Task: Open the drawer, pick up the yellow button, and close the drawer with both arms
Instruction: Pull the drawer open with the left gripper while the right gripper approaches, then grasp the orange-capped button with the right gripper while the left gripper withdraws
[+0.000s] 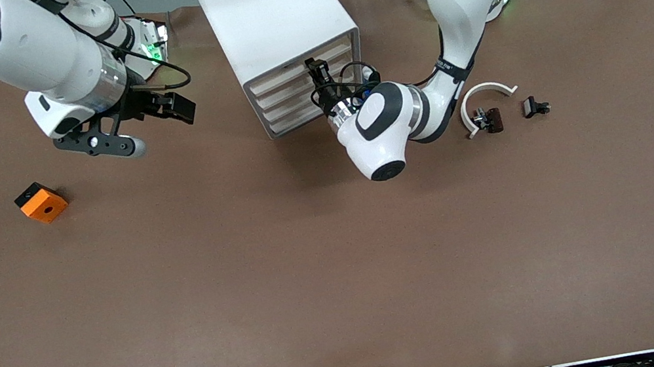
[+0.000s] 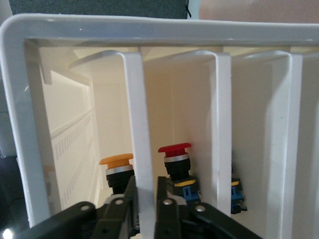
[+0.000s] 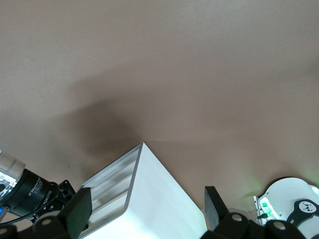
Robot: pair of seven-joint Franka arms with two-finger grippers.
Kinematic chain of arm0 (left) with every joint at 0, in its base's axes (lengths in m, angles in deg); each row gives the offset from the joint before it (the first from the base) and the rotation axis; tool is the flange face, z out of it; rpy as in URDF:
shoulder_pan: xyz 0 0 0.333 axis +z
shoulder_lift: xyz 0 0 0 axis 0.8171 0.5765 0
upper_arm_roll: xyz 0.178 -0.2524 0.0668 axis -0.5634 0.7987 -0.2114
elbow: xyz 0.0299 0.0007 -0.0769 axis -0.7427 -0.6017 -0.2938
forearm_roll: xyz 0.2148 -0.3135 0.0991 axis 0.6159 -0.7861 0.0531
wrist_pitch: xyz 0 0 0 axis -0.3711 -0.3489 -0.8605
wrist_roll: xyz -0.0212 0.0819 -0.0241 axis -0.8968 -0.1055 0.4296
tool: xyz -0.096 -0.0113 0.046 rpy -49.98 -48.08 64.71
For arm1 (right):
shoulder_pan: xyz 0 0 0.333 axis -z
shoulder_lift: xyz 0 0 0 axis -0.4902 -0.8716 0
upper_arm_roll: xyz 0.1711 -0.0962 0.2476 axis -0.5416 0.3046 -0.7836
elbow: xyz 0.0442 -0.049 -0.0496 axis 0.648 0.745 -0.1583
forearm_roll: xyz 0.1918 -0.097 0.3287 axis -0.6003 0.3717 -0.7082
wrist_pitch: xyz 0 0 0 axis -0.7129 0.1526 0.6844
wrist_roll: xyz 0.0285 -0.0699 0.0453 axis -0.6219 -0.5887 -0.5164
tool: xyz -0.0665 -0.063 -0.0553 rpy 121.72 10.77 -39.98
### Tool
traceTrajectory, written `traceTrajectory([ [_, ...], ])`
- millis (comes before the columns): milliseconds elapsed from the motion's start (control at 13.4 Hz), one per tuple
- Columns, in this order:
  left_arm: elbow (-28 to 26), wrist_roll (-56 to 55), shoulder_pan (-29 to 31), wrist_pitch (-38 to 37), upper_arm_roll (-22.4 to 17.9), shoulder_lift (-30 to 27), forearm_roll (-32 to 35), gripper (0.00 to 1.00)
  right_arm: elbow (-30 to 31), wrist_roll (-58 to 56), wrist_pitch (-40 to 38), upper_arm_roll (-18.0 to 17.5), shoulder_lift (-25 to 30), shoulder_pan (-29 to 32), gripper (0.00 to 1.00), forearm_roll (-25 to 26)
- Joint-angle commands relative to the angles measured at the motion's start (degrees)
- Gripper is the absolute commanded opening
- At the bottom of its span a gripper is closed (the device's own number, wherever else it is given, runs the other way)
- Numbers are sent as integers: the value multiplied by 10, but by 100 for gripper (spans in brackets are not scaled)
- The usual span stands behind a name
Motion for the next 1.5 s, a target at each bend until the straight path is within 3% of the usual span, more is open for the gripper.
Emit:
traceTrajectory([
  [0,13,-12,9,6,-4,12,0,14,-2,15,3,5,-4,-9,100,-13],
  [225,22,-13,31,6,-6,17,2,14,-12,30,3,5,-10,-12,100,-14],
  [524,68,-13,70,8,-6,37,2,14,-52,157,3,5,-49,-42,100,-12],
  [824,82,-9,97,8,-7,38,3,14,-90,279,4,5,-98,-91,100,-10],
  [974,83,-9,106,8,-7,37,6,19,-90,315,48,5,-104,-119,100,-9],
  [1048,90,-8,106,8,-7,37,9,31,-90,353,64,5,-110,-130,100,-10],
  [1123,94,-6,105,8,-8,37,11,59,-90,386,71,5,-118,-142,100,-10],
  [1198,100,-5,107,8,-8,37,11,100,-90,402,85,5,-124,-160,100,-8],
  [1423,123,12,124,5,-7,33,11,100,-89,407,105,6,-137,-198,100,-3],
])
